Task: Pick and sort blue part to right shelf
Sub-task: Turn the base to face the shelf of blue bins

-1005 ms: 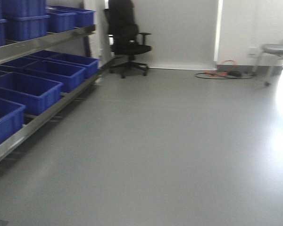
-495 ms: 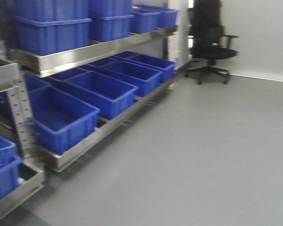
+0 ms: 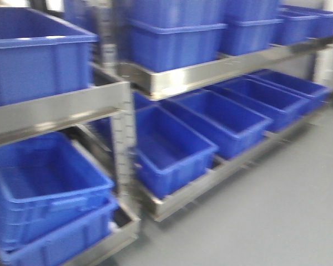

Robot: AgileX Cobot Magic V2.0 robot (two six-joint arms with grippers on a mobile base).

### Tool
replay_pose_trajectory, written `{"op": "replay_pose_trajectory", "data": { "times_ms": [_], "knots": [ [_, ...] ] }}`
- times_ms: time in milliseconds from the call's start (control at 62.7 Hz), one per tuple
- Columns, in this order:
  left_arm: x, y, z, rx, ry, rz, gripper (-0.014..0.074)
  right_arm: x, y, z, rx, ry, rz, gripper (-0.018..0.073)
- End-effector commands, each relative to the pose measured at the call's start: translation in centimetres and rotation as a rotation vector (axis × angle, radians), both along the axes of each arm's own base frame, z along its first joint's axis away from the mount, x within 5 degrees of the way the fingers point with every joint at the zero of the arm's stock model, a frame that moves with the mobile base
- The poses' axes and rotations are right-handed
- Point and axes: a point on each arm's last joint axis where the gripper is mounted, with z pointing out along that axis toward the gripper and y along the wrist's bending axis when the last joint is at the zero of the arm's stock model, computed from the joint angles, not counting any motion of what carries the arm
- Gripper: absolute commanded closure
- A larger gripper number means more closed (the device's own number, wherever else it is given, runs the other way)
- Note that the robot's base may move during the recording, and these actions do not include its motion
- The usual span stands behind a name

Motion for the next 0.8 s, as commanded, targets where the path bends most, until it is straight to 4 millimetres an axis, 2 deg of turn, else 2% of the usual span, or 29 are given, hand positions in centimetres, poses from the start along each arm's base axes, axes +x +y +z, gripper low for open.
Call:
{"op": "replay_pose_trajectory", "data": {
  "times_ms": [0,782],
  "knots": [
    [-0.04,0.07,1.71,-0.026,-0.105,0.007,0.0282,-0.10,-0.13,1.87,0.005,-0.120,-0.015,0.0165],
    [-0.04,0.07,1.71,-0.026,-0.105,0.007,0.0282,-0.10,-0.13,1.87,0.005,-0.120,-0.015,0.0165]
  ]
}}
